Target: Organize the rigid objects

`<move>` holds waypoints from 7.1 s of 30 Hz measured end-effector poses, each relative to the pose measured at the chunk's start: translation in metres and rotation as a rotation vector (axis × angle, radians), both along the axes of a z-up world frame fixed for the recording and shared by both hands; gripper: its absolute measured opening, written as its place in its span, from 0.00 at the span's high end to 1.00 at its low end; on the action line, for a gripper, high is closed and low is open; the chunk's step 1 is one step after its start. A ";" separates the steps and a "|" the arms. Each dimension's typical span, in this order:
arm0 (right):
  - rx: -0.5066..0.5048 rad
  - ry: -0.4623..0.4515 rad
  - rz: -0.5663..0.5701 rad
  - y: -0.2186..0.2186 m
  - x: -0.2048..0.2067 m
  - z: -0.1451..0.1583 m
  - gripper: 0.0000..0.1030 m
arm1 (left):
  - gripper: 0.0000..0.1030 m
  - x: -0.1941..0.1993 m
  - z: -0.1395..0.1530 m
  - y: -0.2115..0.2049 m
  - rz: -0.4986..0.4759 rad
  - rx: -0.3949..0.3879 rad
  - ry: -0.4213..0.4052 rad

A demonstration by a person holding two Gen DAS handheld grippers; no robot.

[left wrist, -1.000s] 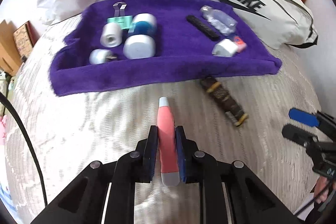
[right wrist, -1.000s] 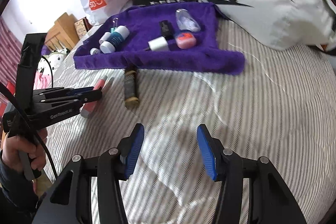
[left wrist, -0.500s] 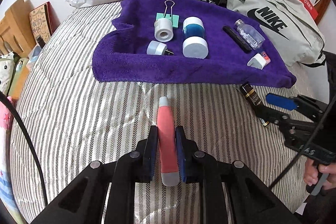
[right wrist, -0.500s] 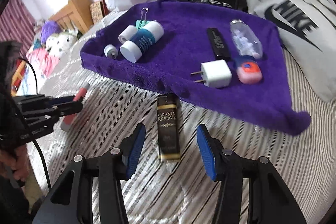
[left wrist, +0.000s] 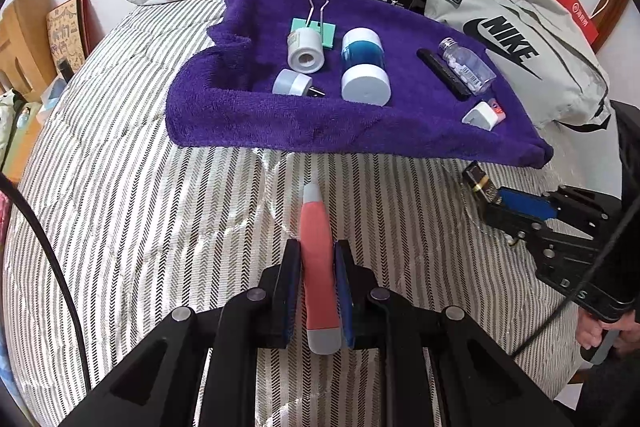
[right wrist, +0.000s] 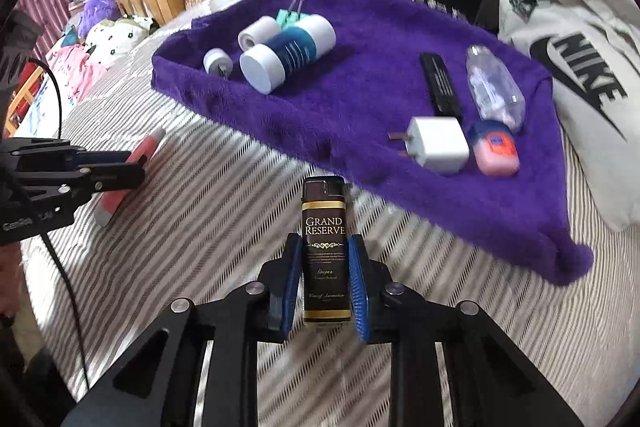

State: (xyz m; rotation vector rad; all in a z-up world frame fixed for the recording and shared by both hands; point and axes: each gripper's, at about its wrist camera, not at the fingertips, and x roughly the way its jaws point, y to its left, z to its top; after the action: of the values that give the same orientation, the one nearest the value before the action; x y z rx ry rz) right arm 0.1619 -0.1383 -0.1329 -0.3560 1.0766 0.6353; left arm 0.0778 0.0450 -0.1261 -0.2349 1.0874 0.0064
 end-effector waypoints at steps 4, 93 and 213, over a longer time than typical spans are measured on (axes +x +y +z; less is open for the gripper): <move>-0.017 -0.012 0.000 -0.005 -0.008 0.008 0.77 | 0.83 0.002 -0.003 0.000 -0.006 0.000 0.006; 0.066 -0.069 -0.149 -0.031 0.103 0.050 0.62 | 0.83 0.113 0.053 -0.034 -0.133 -0.007 -0.074; 0.088 -0.169 -0.518 -0.089 -0.079 0.136 0.00 | 0.08 -0.036 0.136 -0.051 -0.015 0.141 -0.207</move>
State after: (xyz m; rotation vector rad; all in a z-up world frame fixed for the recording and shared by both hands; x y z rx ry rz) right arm 0.0824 -0.2272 0.0035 -0.0444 0.9248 0.1846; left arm 0.0423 -0.0058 0.0102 -0.0979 0.8788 0.0443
